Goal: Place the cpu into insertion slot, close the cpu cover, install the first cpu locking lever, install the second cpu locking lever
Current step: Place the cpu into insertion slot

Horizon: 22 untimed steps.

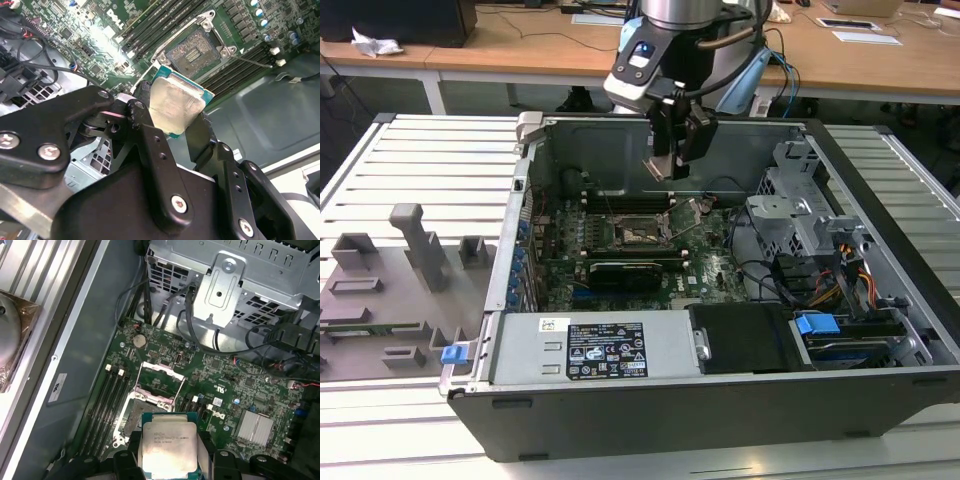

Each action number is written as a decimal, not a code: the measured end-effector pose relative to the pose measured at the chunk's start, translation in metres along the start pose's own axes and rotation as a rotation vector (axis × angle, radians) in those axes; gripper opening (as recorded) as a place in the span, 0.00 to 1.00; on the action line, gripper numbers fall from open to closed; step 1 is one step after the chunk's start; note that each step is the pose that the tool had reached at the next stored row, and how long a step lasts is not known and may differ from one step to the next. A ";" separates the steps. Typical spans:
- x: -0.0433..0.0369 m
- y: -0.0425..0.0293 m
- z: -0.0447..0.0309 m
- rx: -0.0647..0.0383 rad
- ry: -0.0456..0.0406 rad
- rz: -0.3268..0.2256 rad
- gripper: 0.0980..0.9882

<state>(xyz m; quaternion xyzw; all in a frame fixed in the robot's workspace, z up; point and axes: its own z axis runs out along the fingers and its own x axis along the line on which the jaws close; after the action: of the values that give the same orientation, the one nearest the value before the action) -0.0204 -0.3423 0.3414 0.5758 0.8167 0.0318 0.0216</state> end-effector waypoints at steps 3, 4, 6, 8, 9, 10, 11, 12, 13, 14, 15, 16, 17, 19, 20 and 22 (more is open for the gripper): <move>0.0000 0.0000 0.0002 0.000 -0.0024 0.031 0.48; 0.0000 -0.0001 0.0004 0.000 -0.0041 0.052 0.48; 0.0000 0.0000 0.0007 0.000 -0.0046 0.058 0.48; 0.0000 -0.0002 0.0025 0.000 -0.0045 0.058 0.48; 0.0000 -0.0003 0.0035 0.000 -0.0045 0.058 0.48; 0.0000 -0.0003 0.0040 0.000 -0.0045 0.058 0.48; 0.0000 -0.0004 0.0043 0.000 -0.0046 0.059 0.48; 0.0000 -0.0004 0.0044 0.000 -0.0046 0.059 0.48; 0.0000 -0.0004 0.0045 0.000 -0.0046 0.059 0.48; 0.0000 -0.0004 0.0047 0.000 -0.0048 0.061 0.48; 0.0000 -0.0004 0.0048 0.000 -0.0049 0.064 0.48; 0.0000 -0.0004 0.0049 0.000 -0.0051 0.066 0.48; 0.0000 -0.0004 0.0050 0.000 -0.0053 0.068 0.48; 0.0000 -0.0004 0.0050 0.000 -0.0055 0.072 0.48; 0.0000 -0.0004 0.0050 0.000 -0.0057 0.074 0.48; 0.0000 -0.0004 0.0051 0.000 -0.0060 0.078 0.48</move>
<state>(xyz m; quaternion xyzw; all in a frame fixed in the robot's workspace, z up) -0.0205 -0.3423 0.3363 0.6072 0.7936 0.0309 0.0228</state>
